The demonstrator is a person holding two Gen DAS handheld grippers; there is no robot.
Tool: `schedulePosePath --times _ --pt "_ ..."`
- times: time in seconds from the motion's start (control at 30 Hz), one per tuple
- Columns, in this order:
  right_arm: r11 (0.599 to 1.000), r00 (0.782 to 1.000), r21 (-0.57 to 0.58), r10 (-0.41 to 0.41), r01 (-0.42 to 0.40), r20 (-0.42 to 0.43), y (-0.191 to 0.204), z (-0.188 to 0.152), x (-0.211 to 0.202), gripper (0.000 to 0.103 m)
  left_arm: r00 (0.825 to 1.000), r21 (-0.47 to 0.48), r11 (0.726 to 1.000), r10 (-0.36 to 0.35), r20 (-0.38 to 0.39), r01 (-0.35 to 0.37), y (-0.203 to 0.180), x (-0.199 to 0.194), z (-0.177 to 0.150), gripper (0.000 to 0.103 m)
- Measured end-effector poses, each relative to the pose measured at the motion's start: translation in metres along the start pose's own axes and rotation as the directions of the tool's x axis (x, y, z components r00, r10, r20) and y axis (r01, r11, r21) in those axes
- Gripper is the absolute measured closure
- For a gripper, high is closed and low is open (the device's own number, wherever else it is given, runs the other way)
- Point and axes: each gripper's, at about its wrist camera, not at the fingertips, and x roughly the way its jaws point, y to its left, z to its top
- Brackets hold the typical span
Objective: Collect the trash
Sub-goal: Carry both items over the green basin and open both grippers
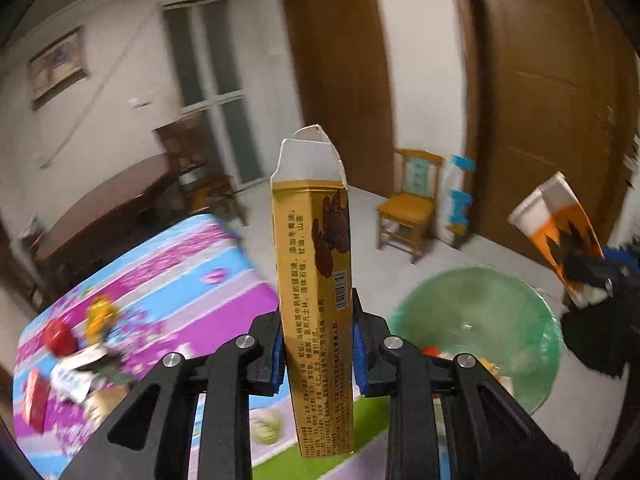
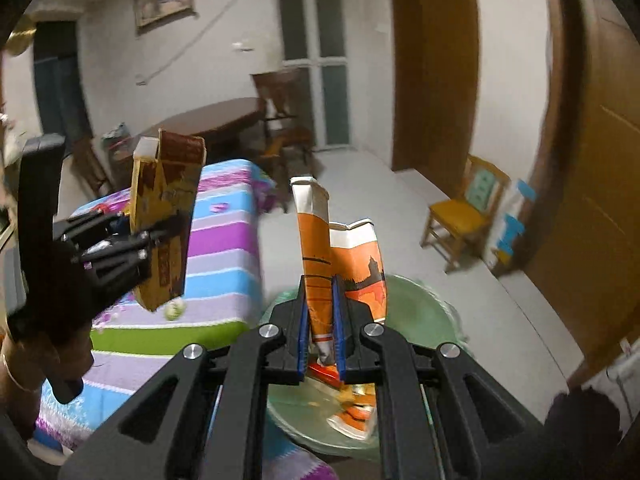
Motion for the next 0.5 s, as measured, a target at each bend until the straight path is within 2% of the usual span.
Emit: schedulePosePath --times 0.2,0.5 --pt "0.995 0.996 0.095 -0.032 0.040 -0.088 -0.042 -0.013 0.019 0.094 0.992 0.077 0.990 -0.118 -0.043 0.121 -0.049 0.038 0.012 0.076" --pt "0.987 0.987 0.153 -0.031 0.055 -0.156 -0.072 -0.024 0.030 0.094 0.980 0.168 0.968 -0.170 -0.105 0.186 -0.091 0.071 -0.002 0.076"
